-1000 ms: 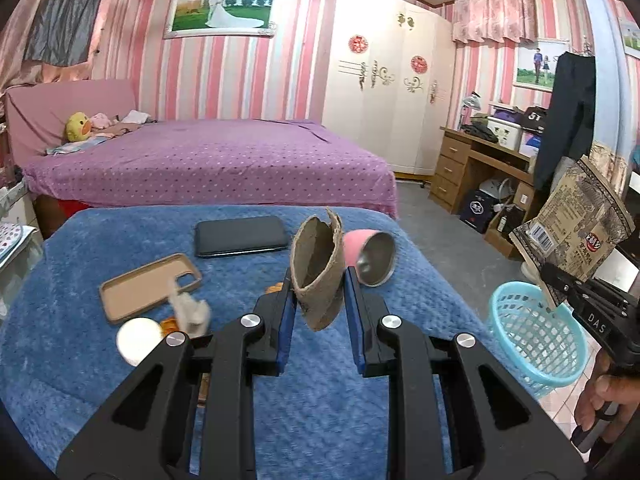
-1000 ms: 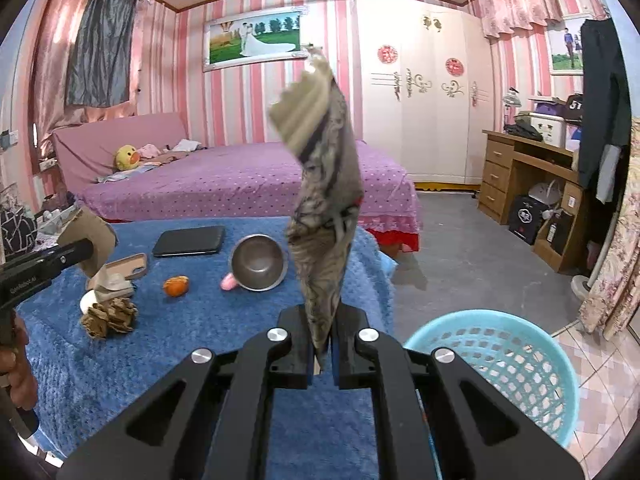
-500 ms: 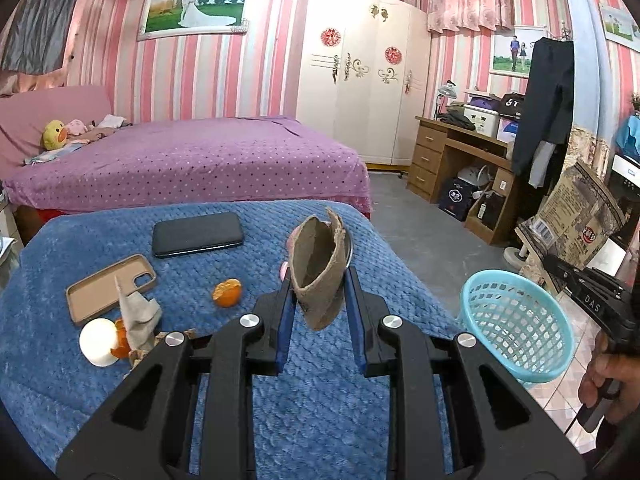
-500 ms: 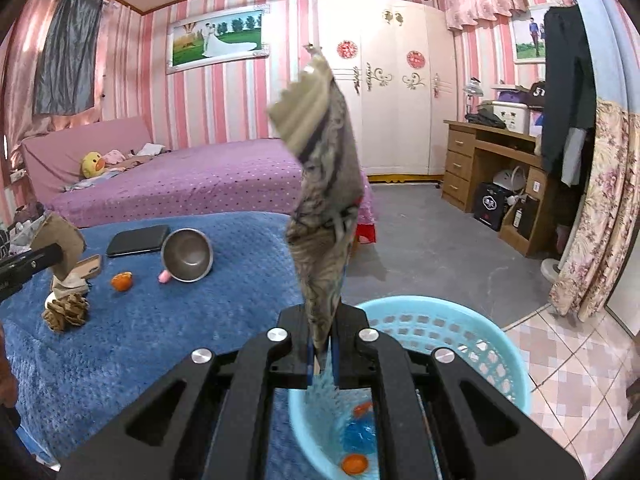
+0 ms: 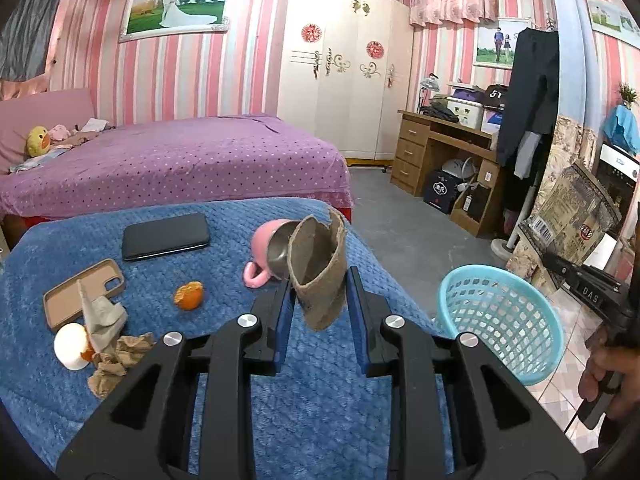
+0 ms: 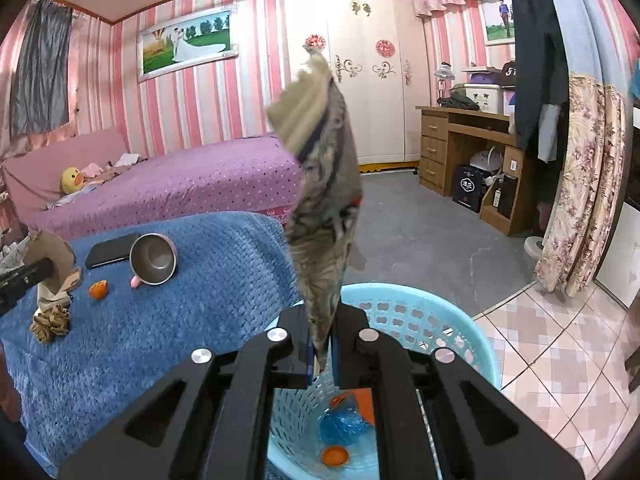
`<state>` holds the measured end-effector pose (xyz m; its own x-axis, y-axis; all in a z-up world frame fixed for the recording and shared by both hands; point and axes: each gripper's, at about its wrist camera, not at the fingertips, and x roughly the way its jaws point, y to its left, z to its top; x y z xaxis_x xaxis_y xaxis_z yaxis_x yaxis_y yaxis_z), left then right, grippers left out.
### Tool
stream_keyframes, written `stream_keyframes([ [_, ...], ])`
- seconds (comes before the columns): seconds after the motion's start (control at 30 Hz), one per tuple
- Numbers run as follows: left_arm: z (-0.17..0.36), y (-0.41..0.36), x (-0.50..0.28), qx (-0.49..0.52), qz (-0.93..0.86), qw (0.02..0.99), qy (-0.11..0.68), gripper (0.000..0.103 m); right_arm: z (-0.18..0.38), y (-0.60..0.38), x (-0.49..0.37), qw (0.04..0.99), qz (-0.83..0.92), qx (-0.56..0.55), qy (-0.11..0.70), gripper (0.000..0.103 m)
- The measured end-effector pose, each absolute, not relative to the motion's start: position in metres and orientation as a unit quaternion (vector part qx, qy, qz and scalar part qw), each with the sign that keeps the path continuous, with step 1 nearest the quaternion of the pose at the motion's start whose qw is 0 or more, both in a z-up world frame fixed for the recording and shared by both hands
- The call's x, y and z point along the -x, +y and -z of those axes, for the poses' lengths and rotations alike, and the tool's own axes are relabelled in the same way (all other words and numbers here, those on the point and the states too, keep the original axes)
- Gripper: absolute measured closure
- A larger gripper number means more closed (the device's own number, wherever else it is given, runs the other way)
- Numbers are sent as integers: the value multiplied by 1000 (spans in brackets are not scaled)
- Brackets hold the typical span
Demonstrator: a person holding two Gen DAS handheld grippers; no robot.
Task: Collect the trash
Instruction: 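Carry the snack bag into the wastebasket and open the right tool while the left tool carries the cup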
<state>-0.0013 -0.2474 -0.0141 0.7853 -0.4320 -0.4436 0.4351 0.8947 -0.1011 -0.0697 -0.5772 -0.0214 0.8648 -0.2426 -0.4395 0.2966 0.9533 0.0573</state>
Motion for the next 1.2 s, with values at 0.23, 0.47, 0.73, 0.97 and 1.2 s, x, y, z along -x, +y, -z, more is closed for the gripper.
stream_keyframes([
  [0.23, 8, -268, 8, -5, 245, 943, 224, 78, 31, -587, 68, 957, 152, -73, 236, 97],
  [0.47, 12, -283, 8, -9, 254, 939, 232, 78, 37, -597, 68, 952, 149, -94, 251, 97],
  [0.73, 19, -322, -1, -22, 277, 926, 255, 78, 40, -611, 73, 948, 161, -114, 250, 94],
  [0.97, 32, -369, -8, 1, 315, 905, 286, 78, 36, -623, 86, 945, 201, -125, 225, 21],
  [1.2, 45, -428, -12, -7, 339, 888, 310, 78, 29, -639, 100, 942, 222, -161, 192, 21],
])
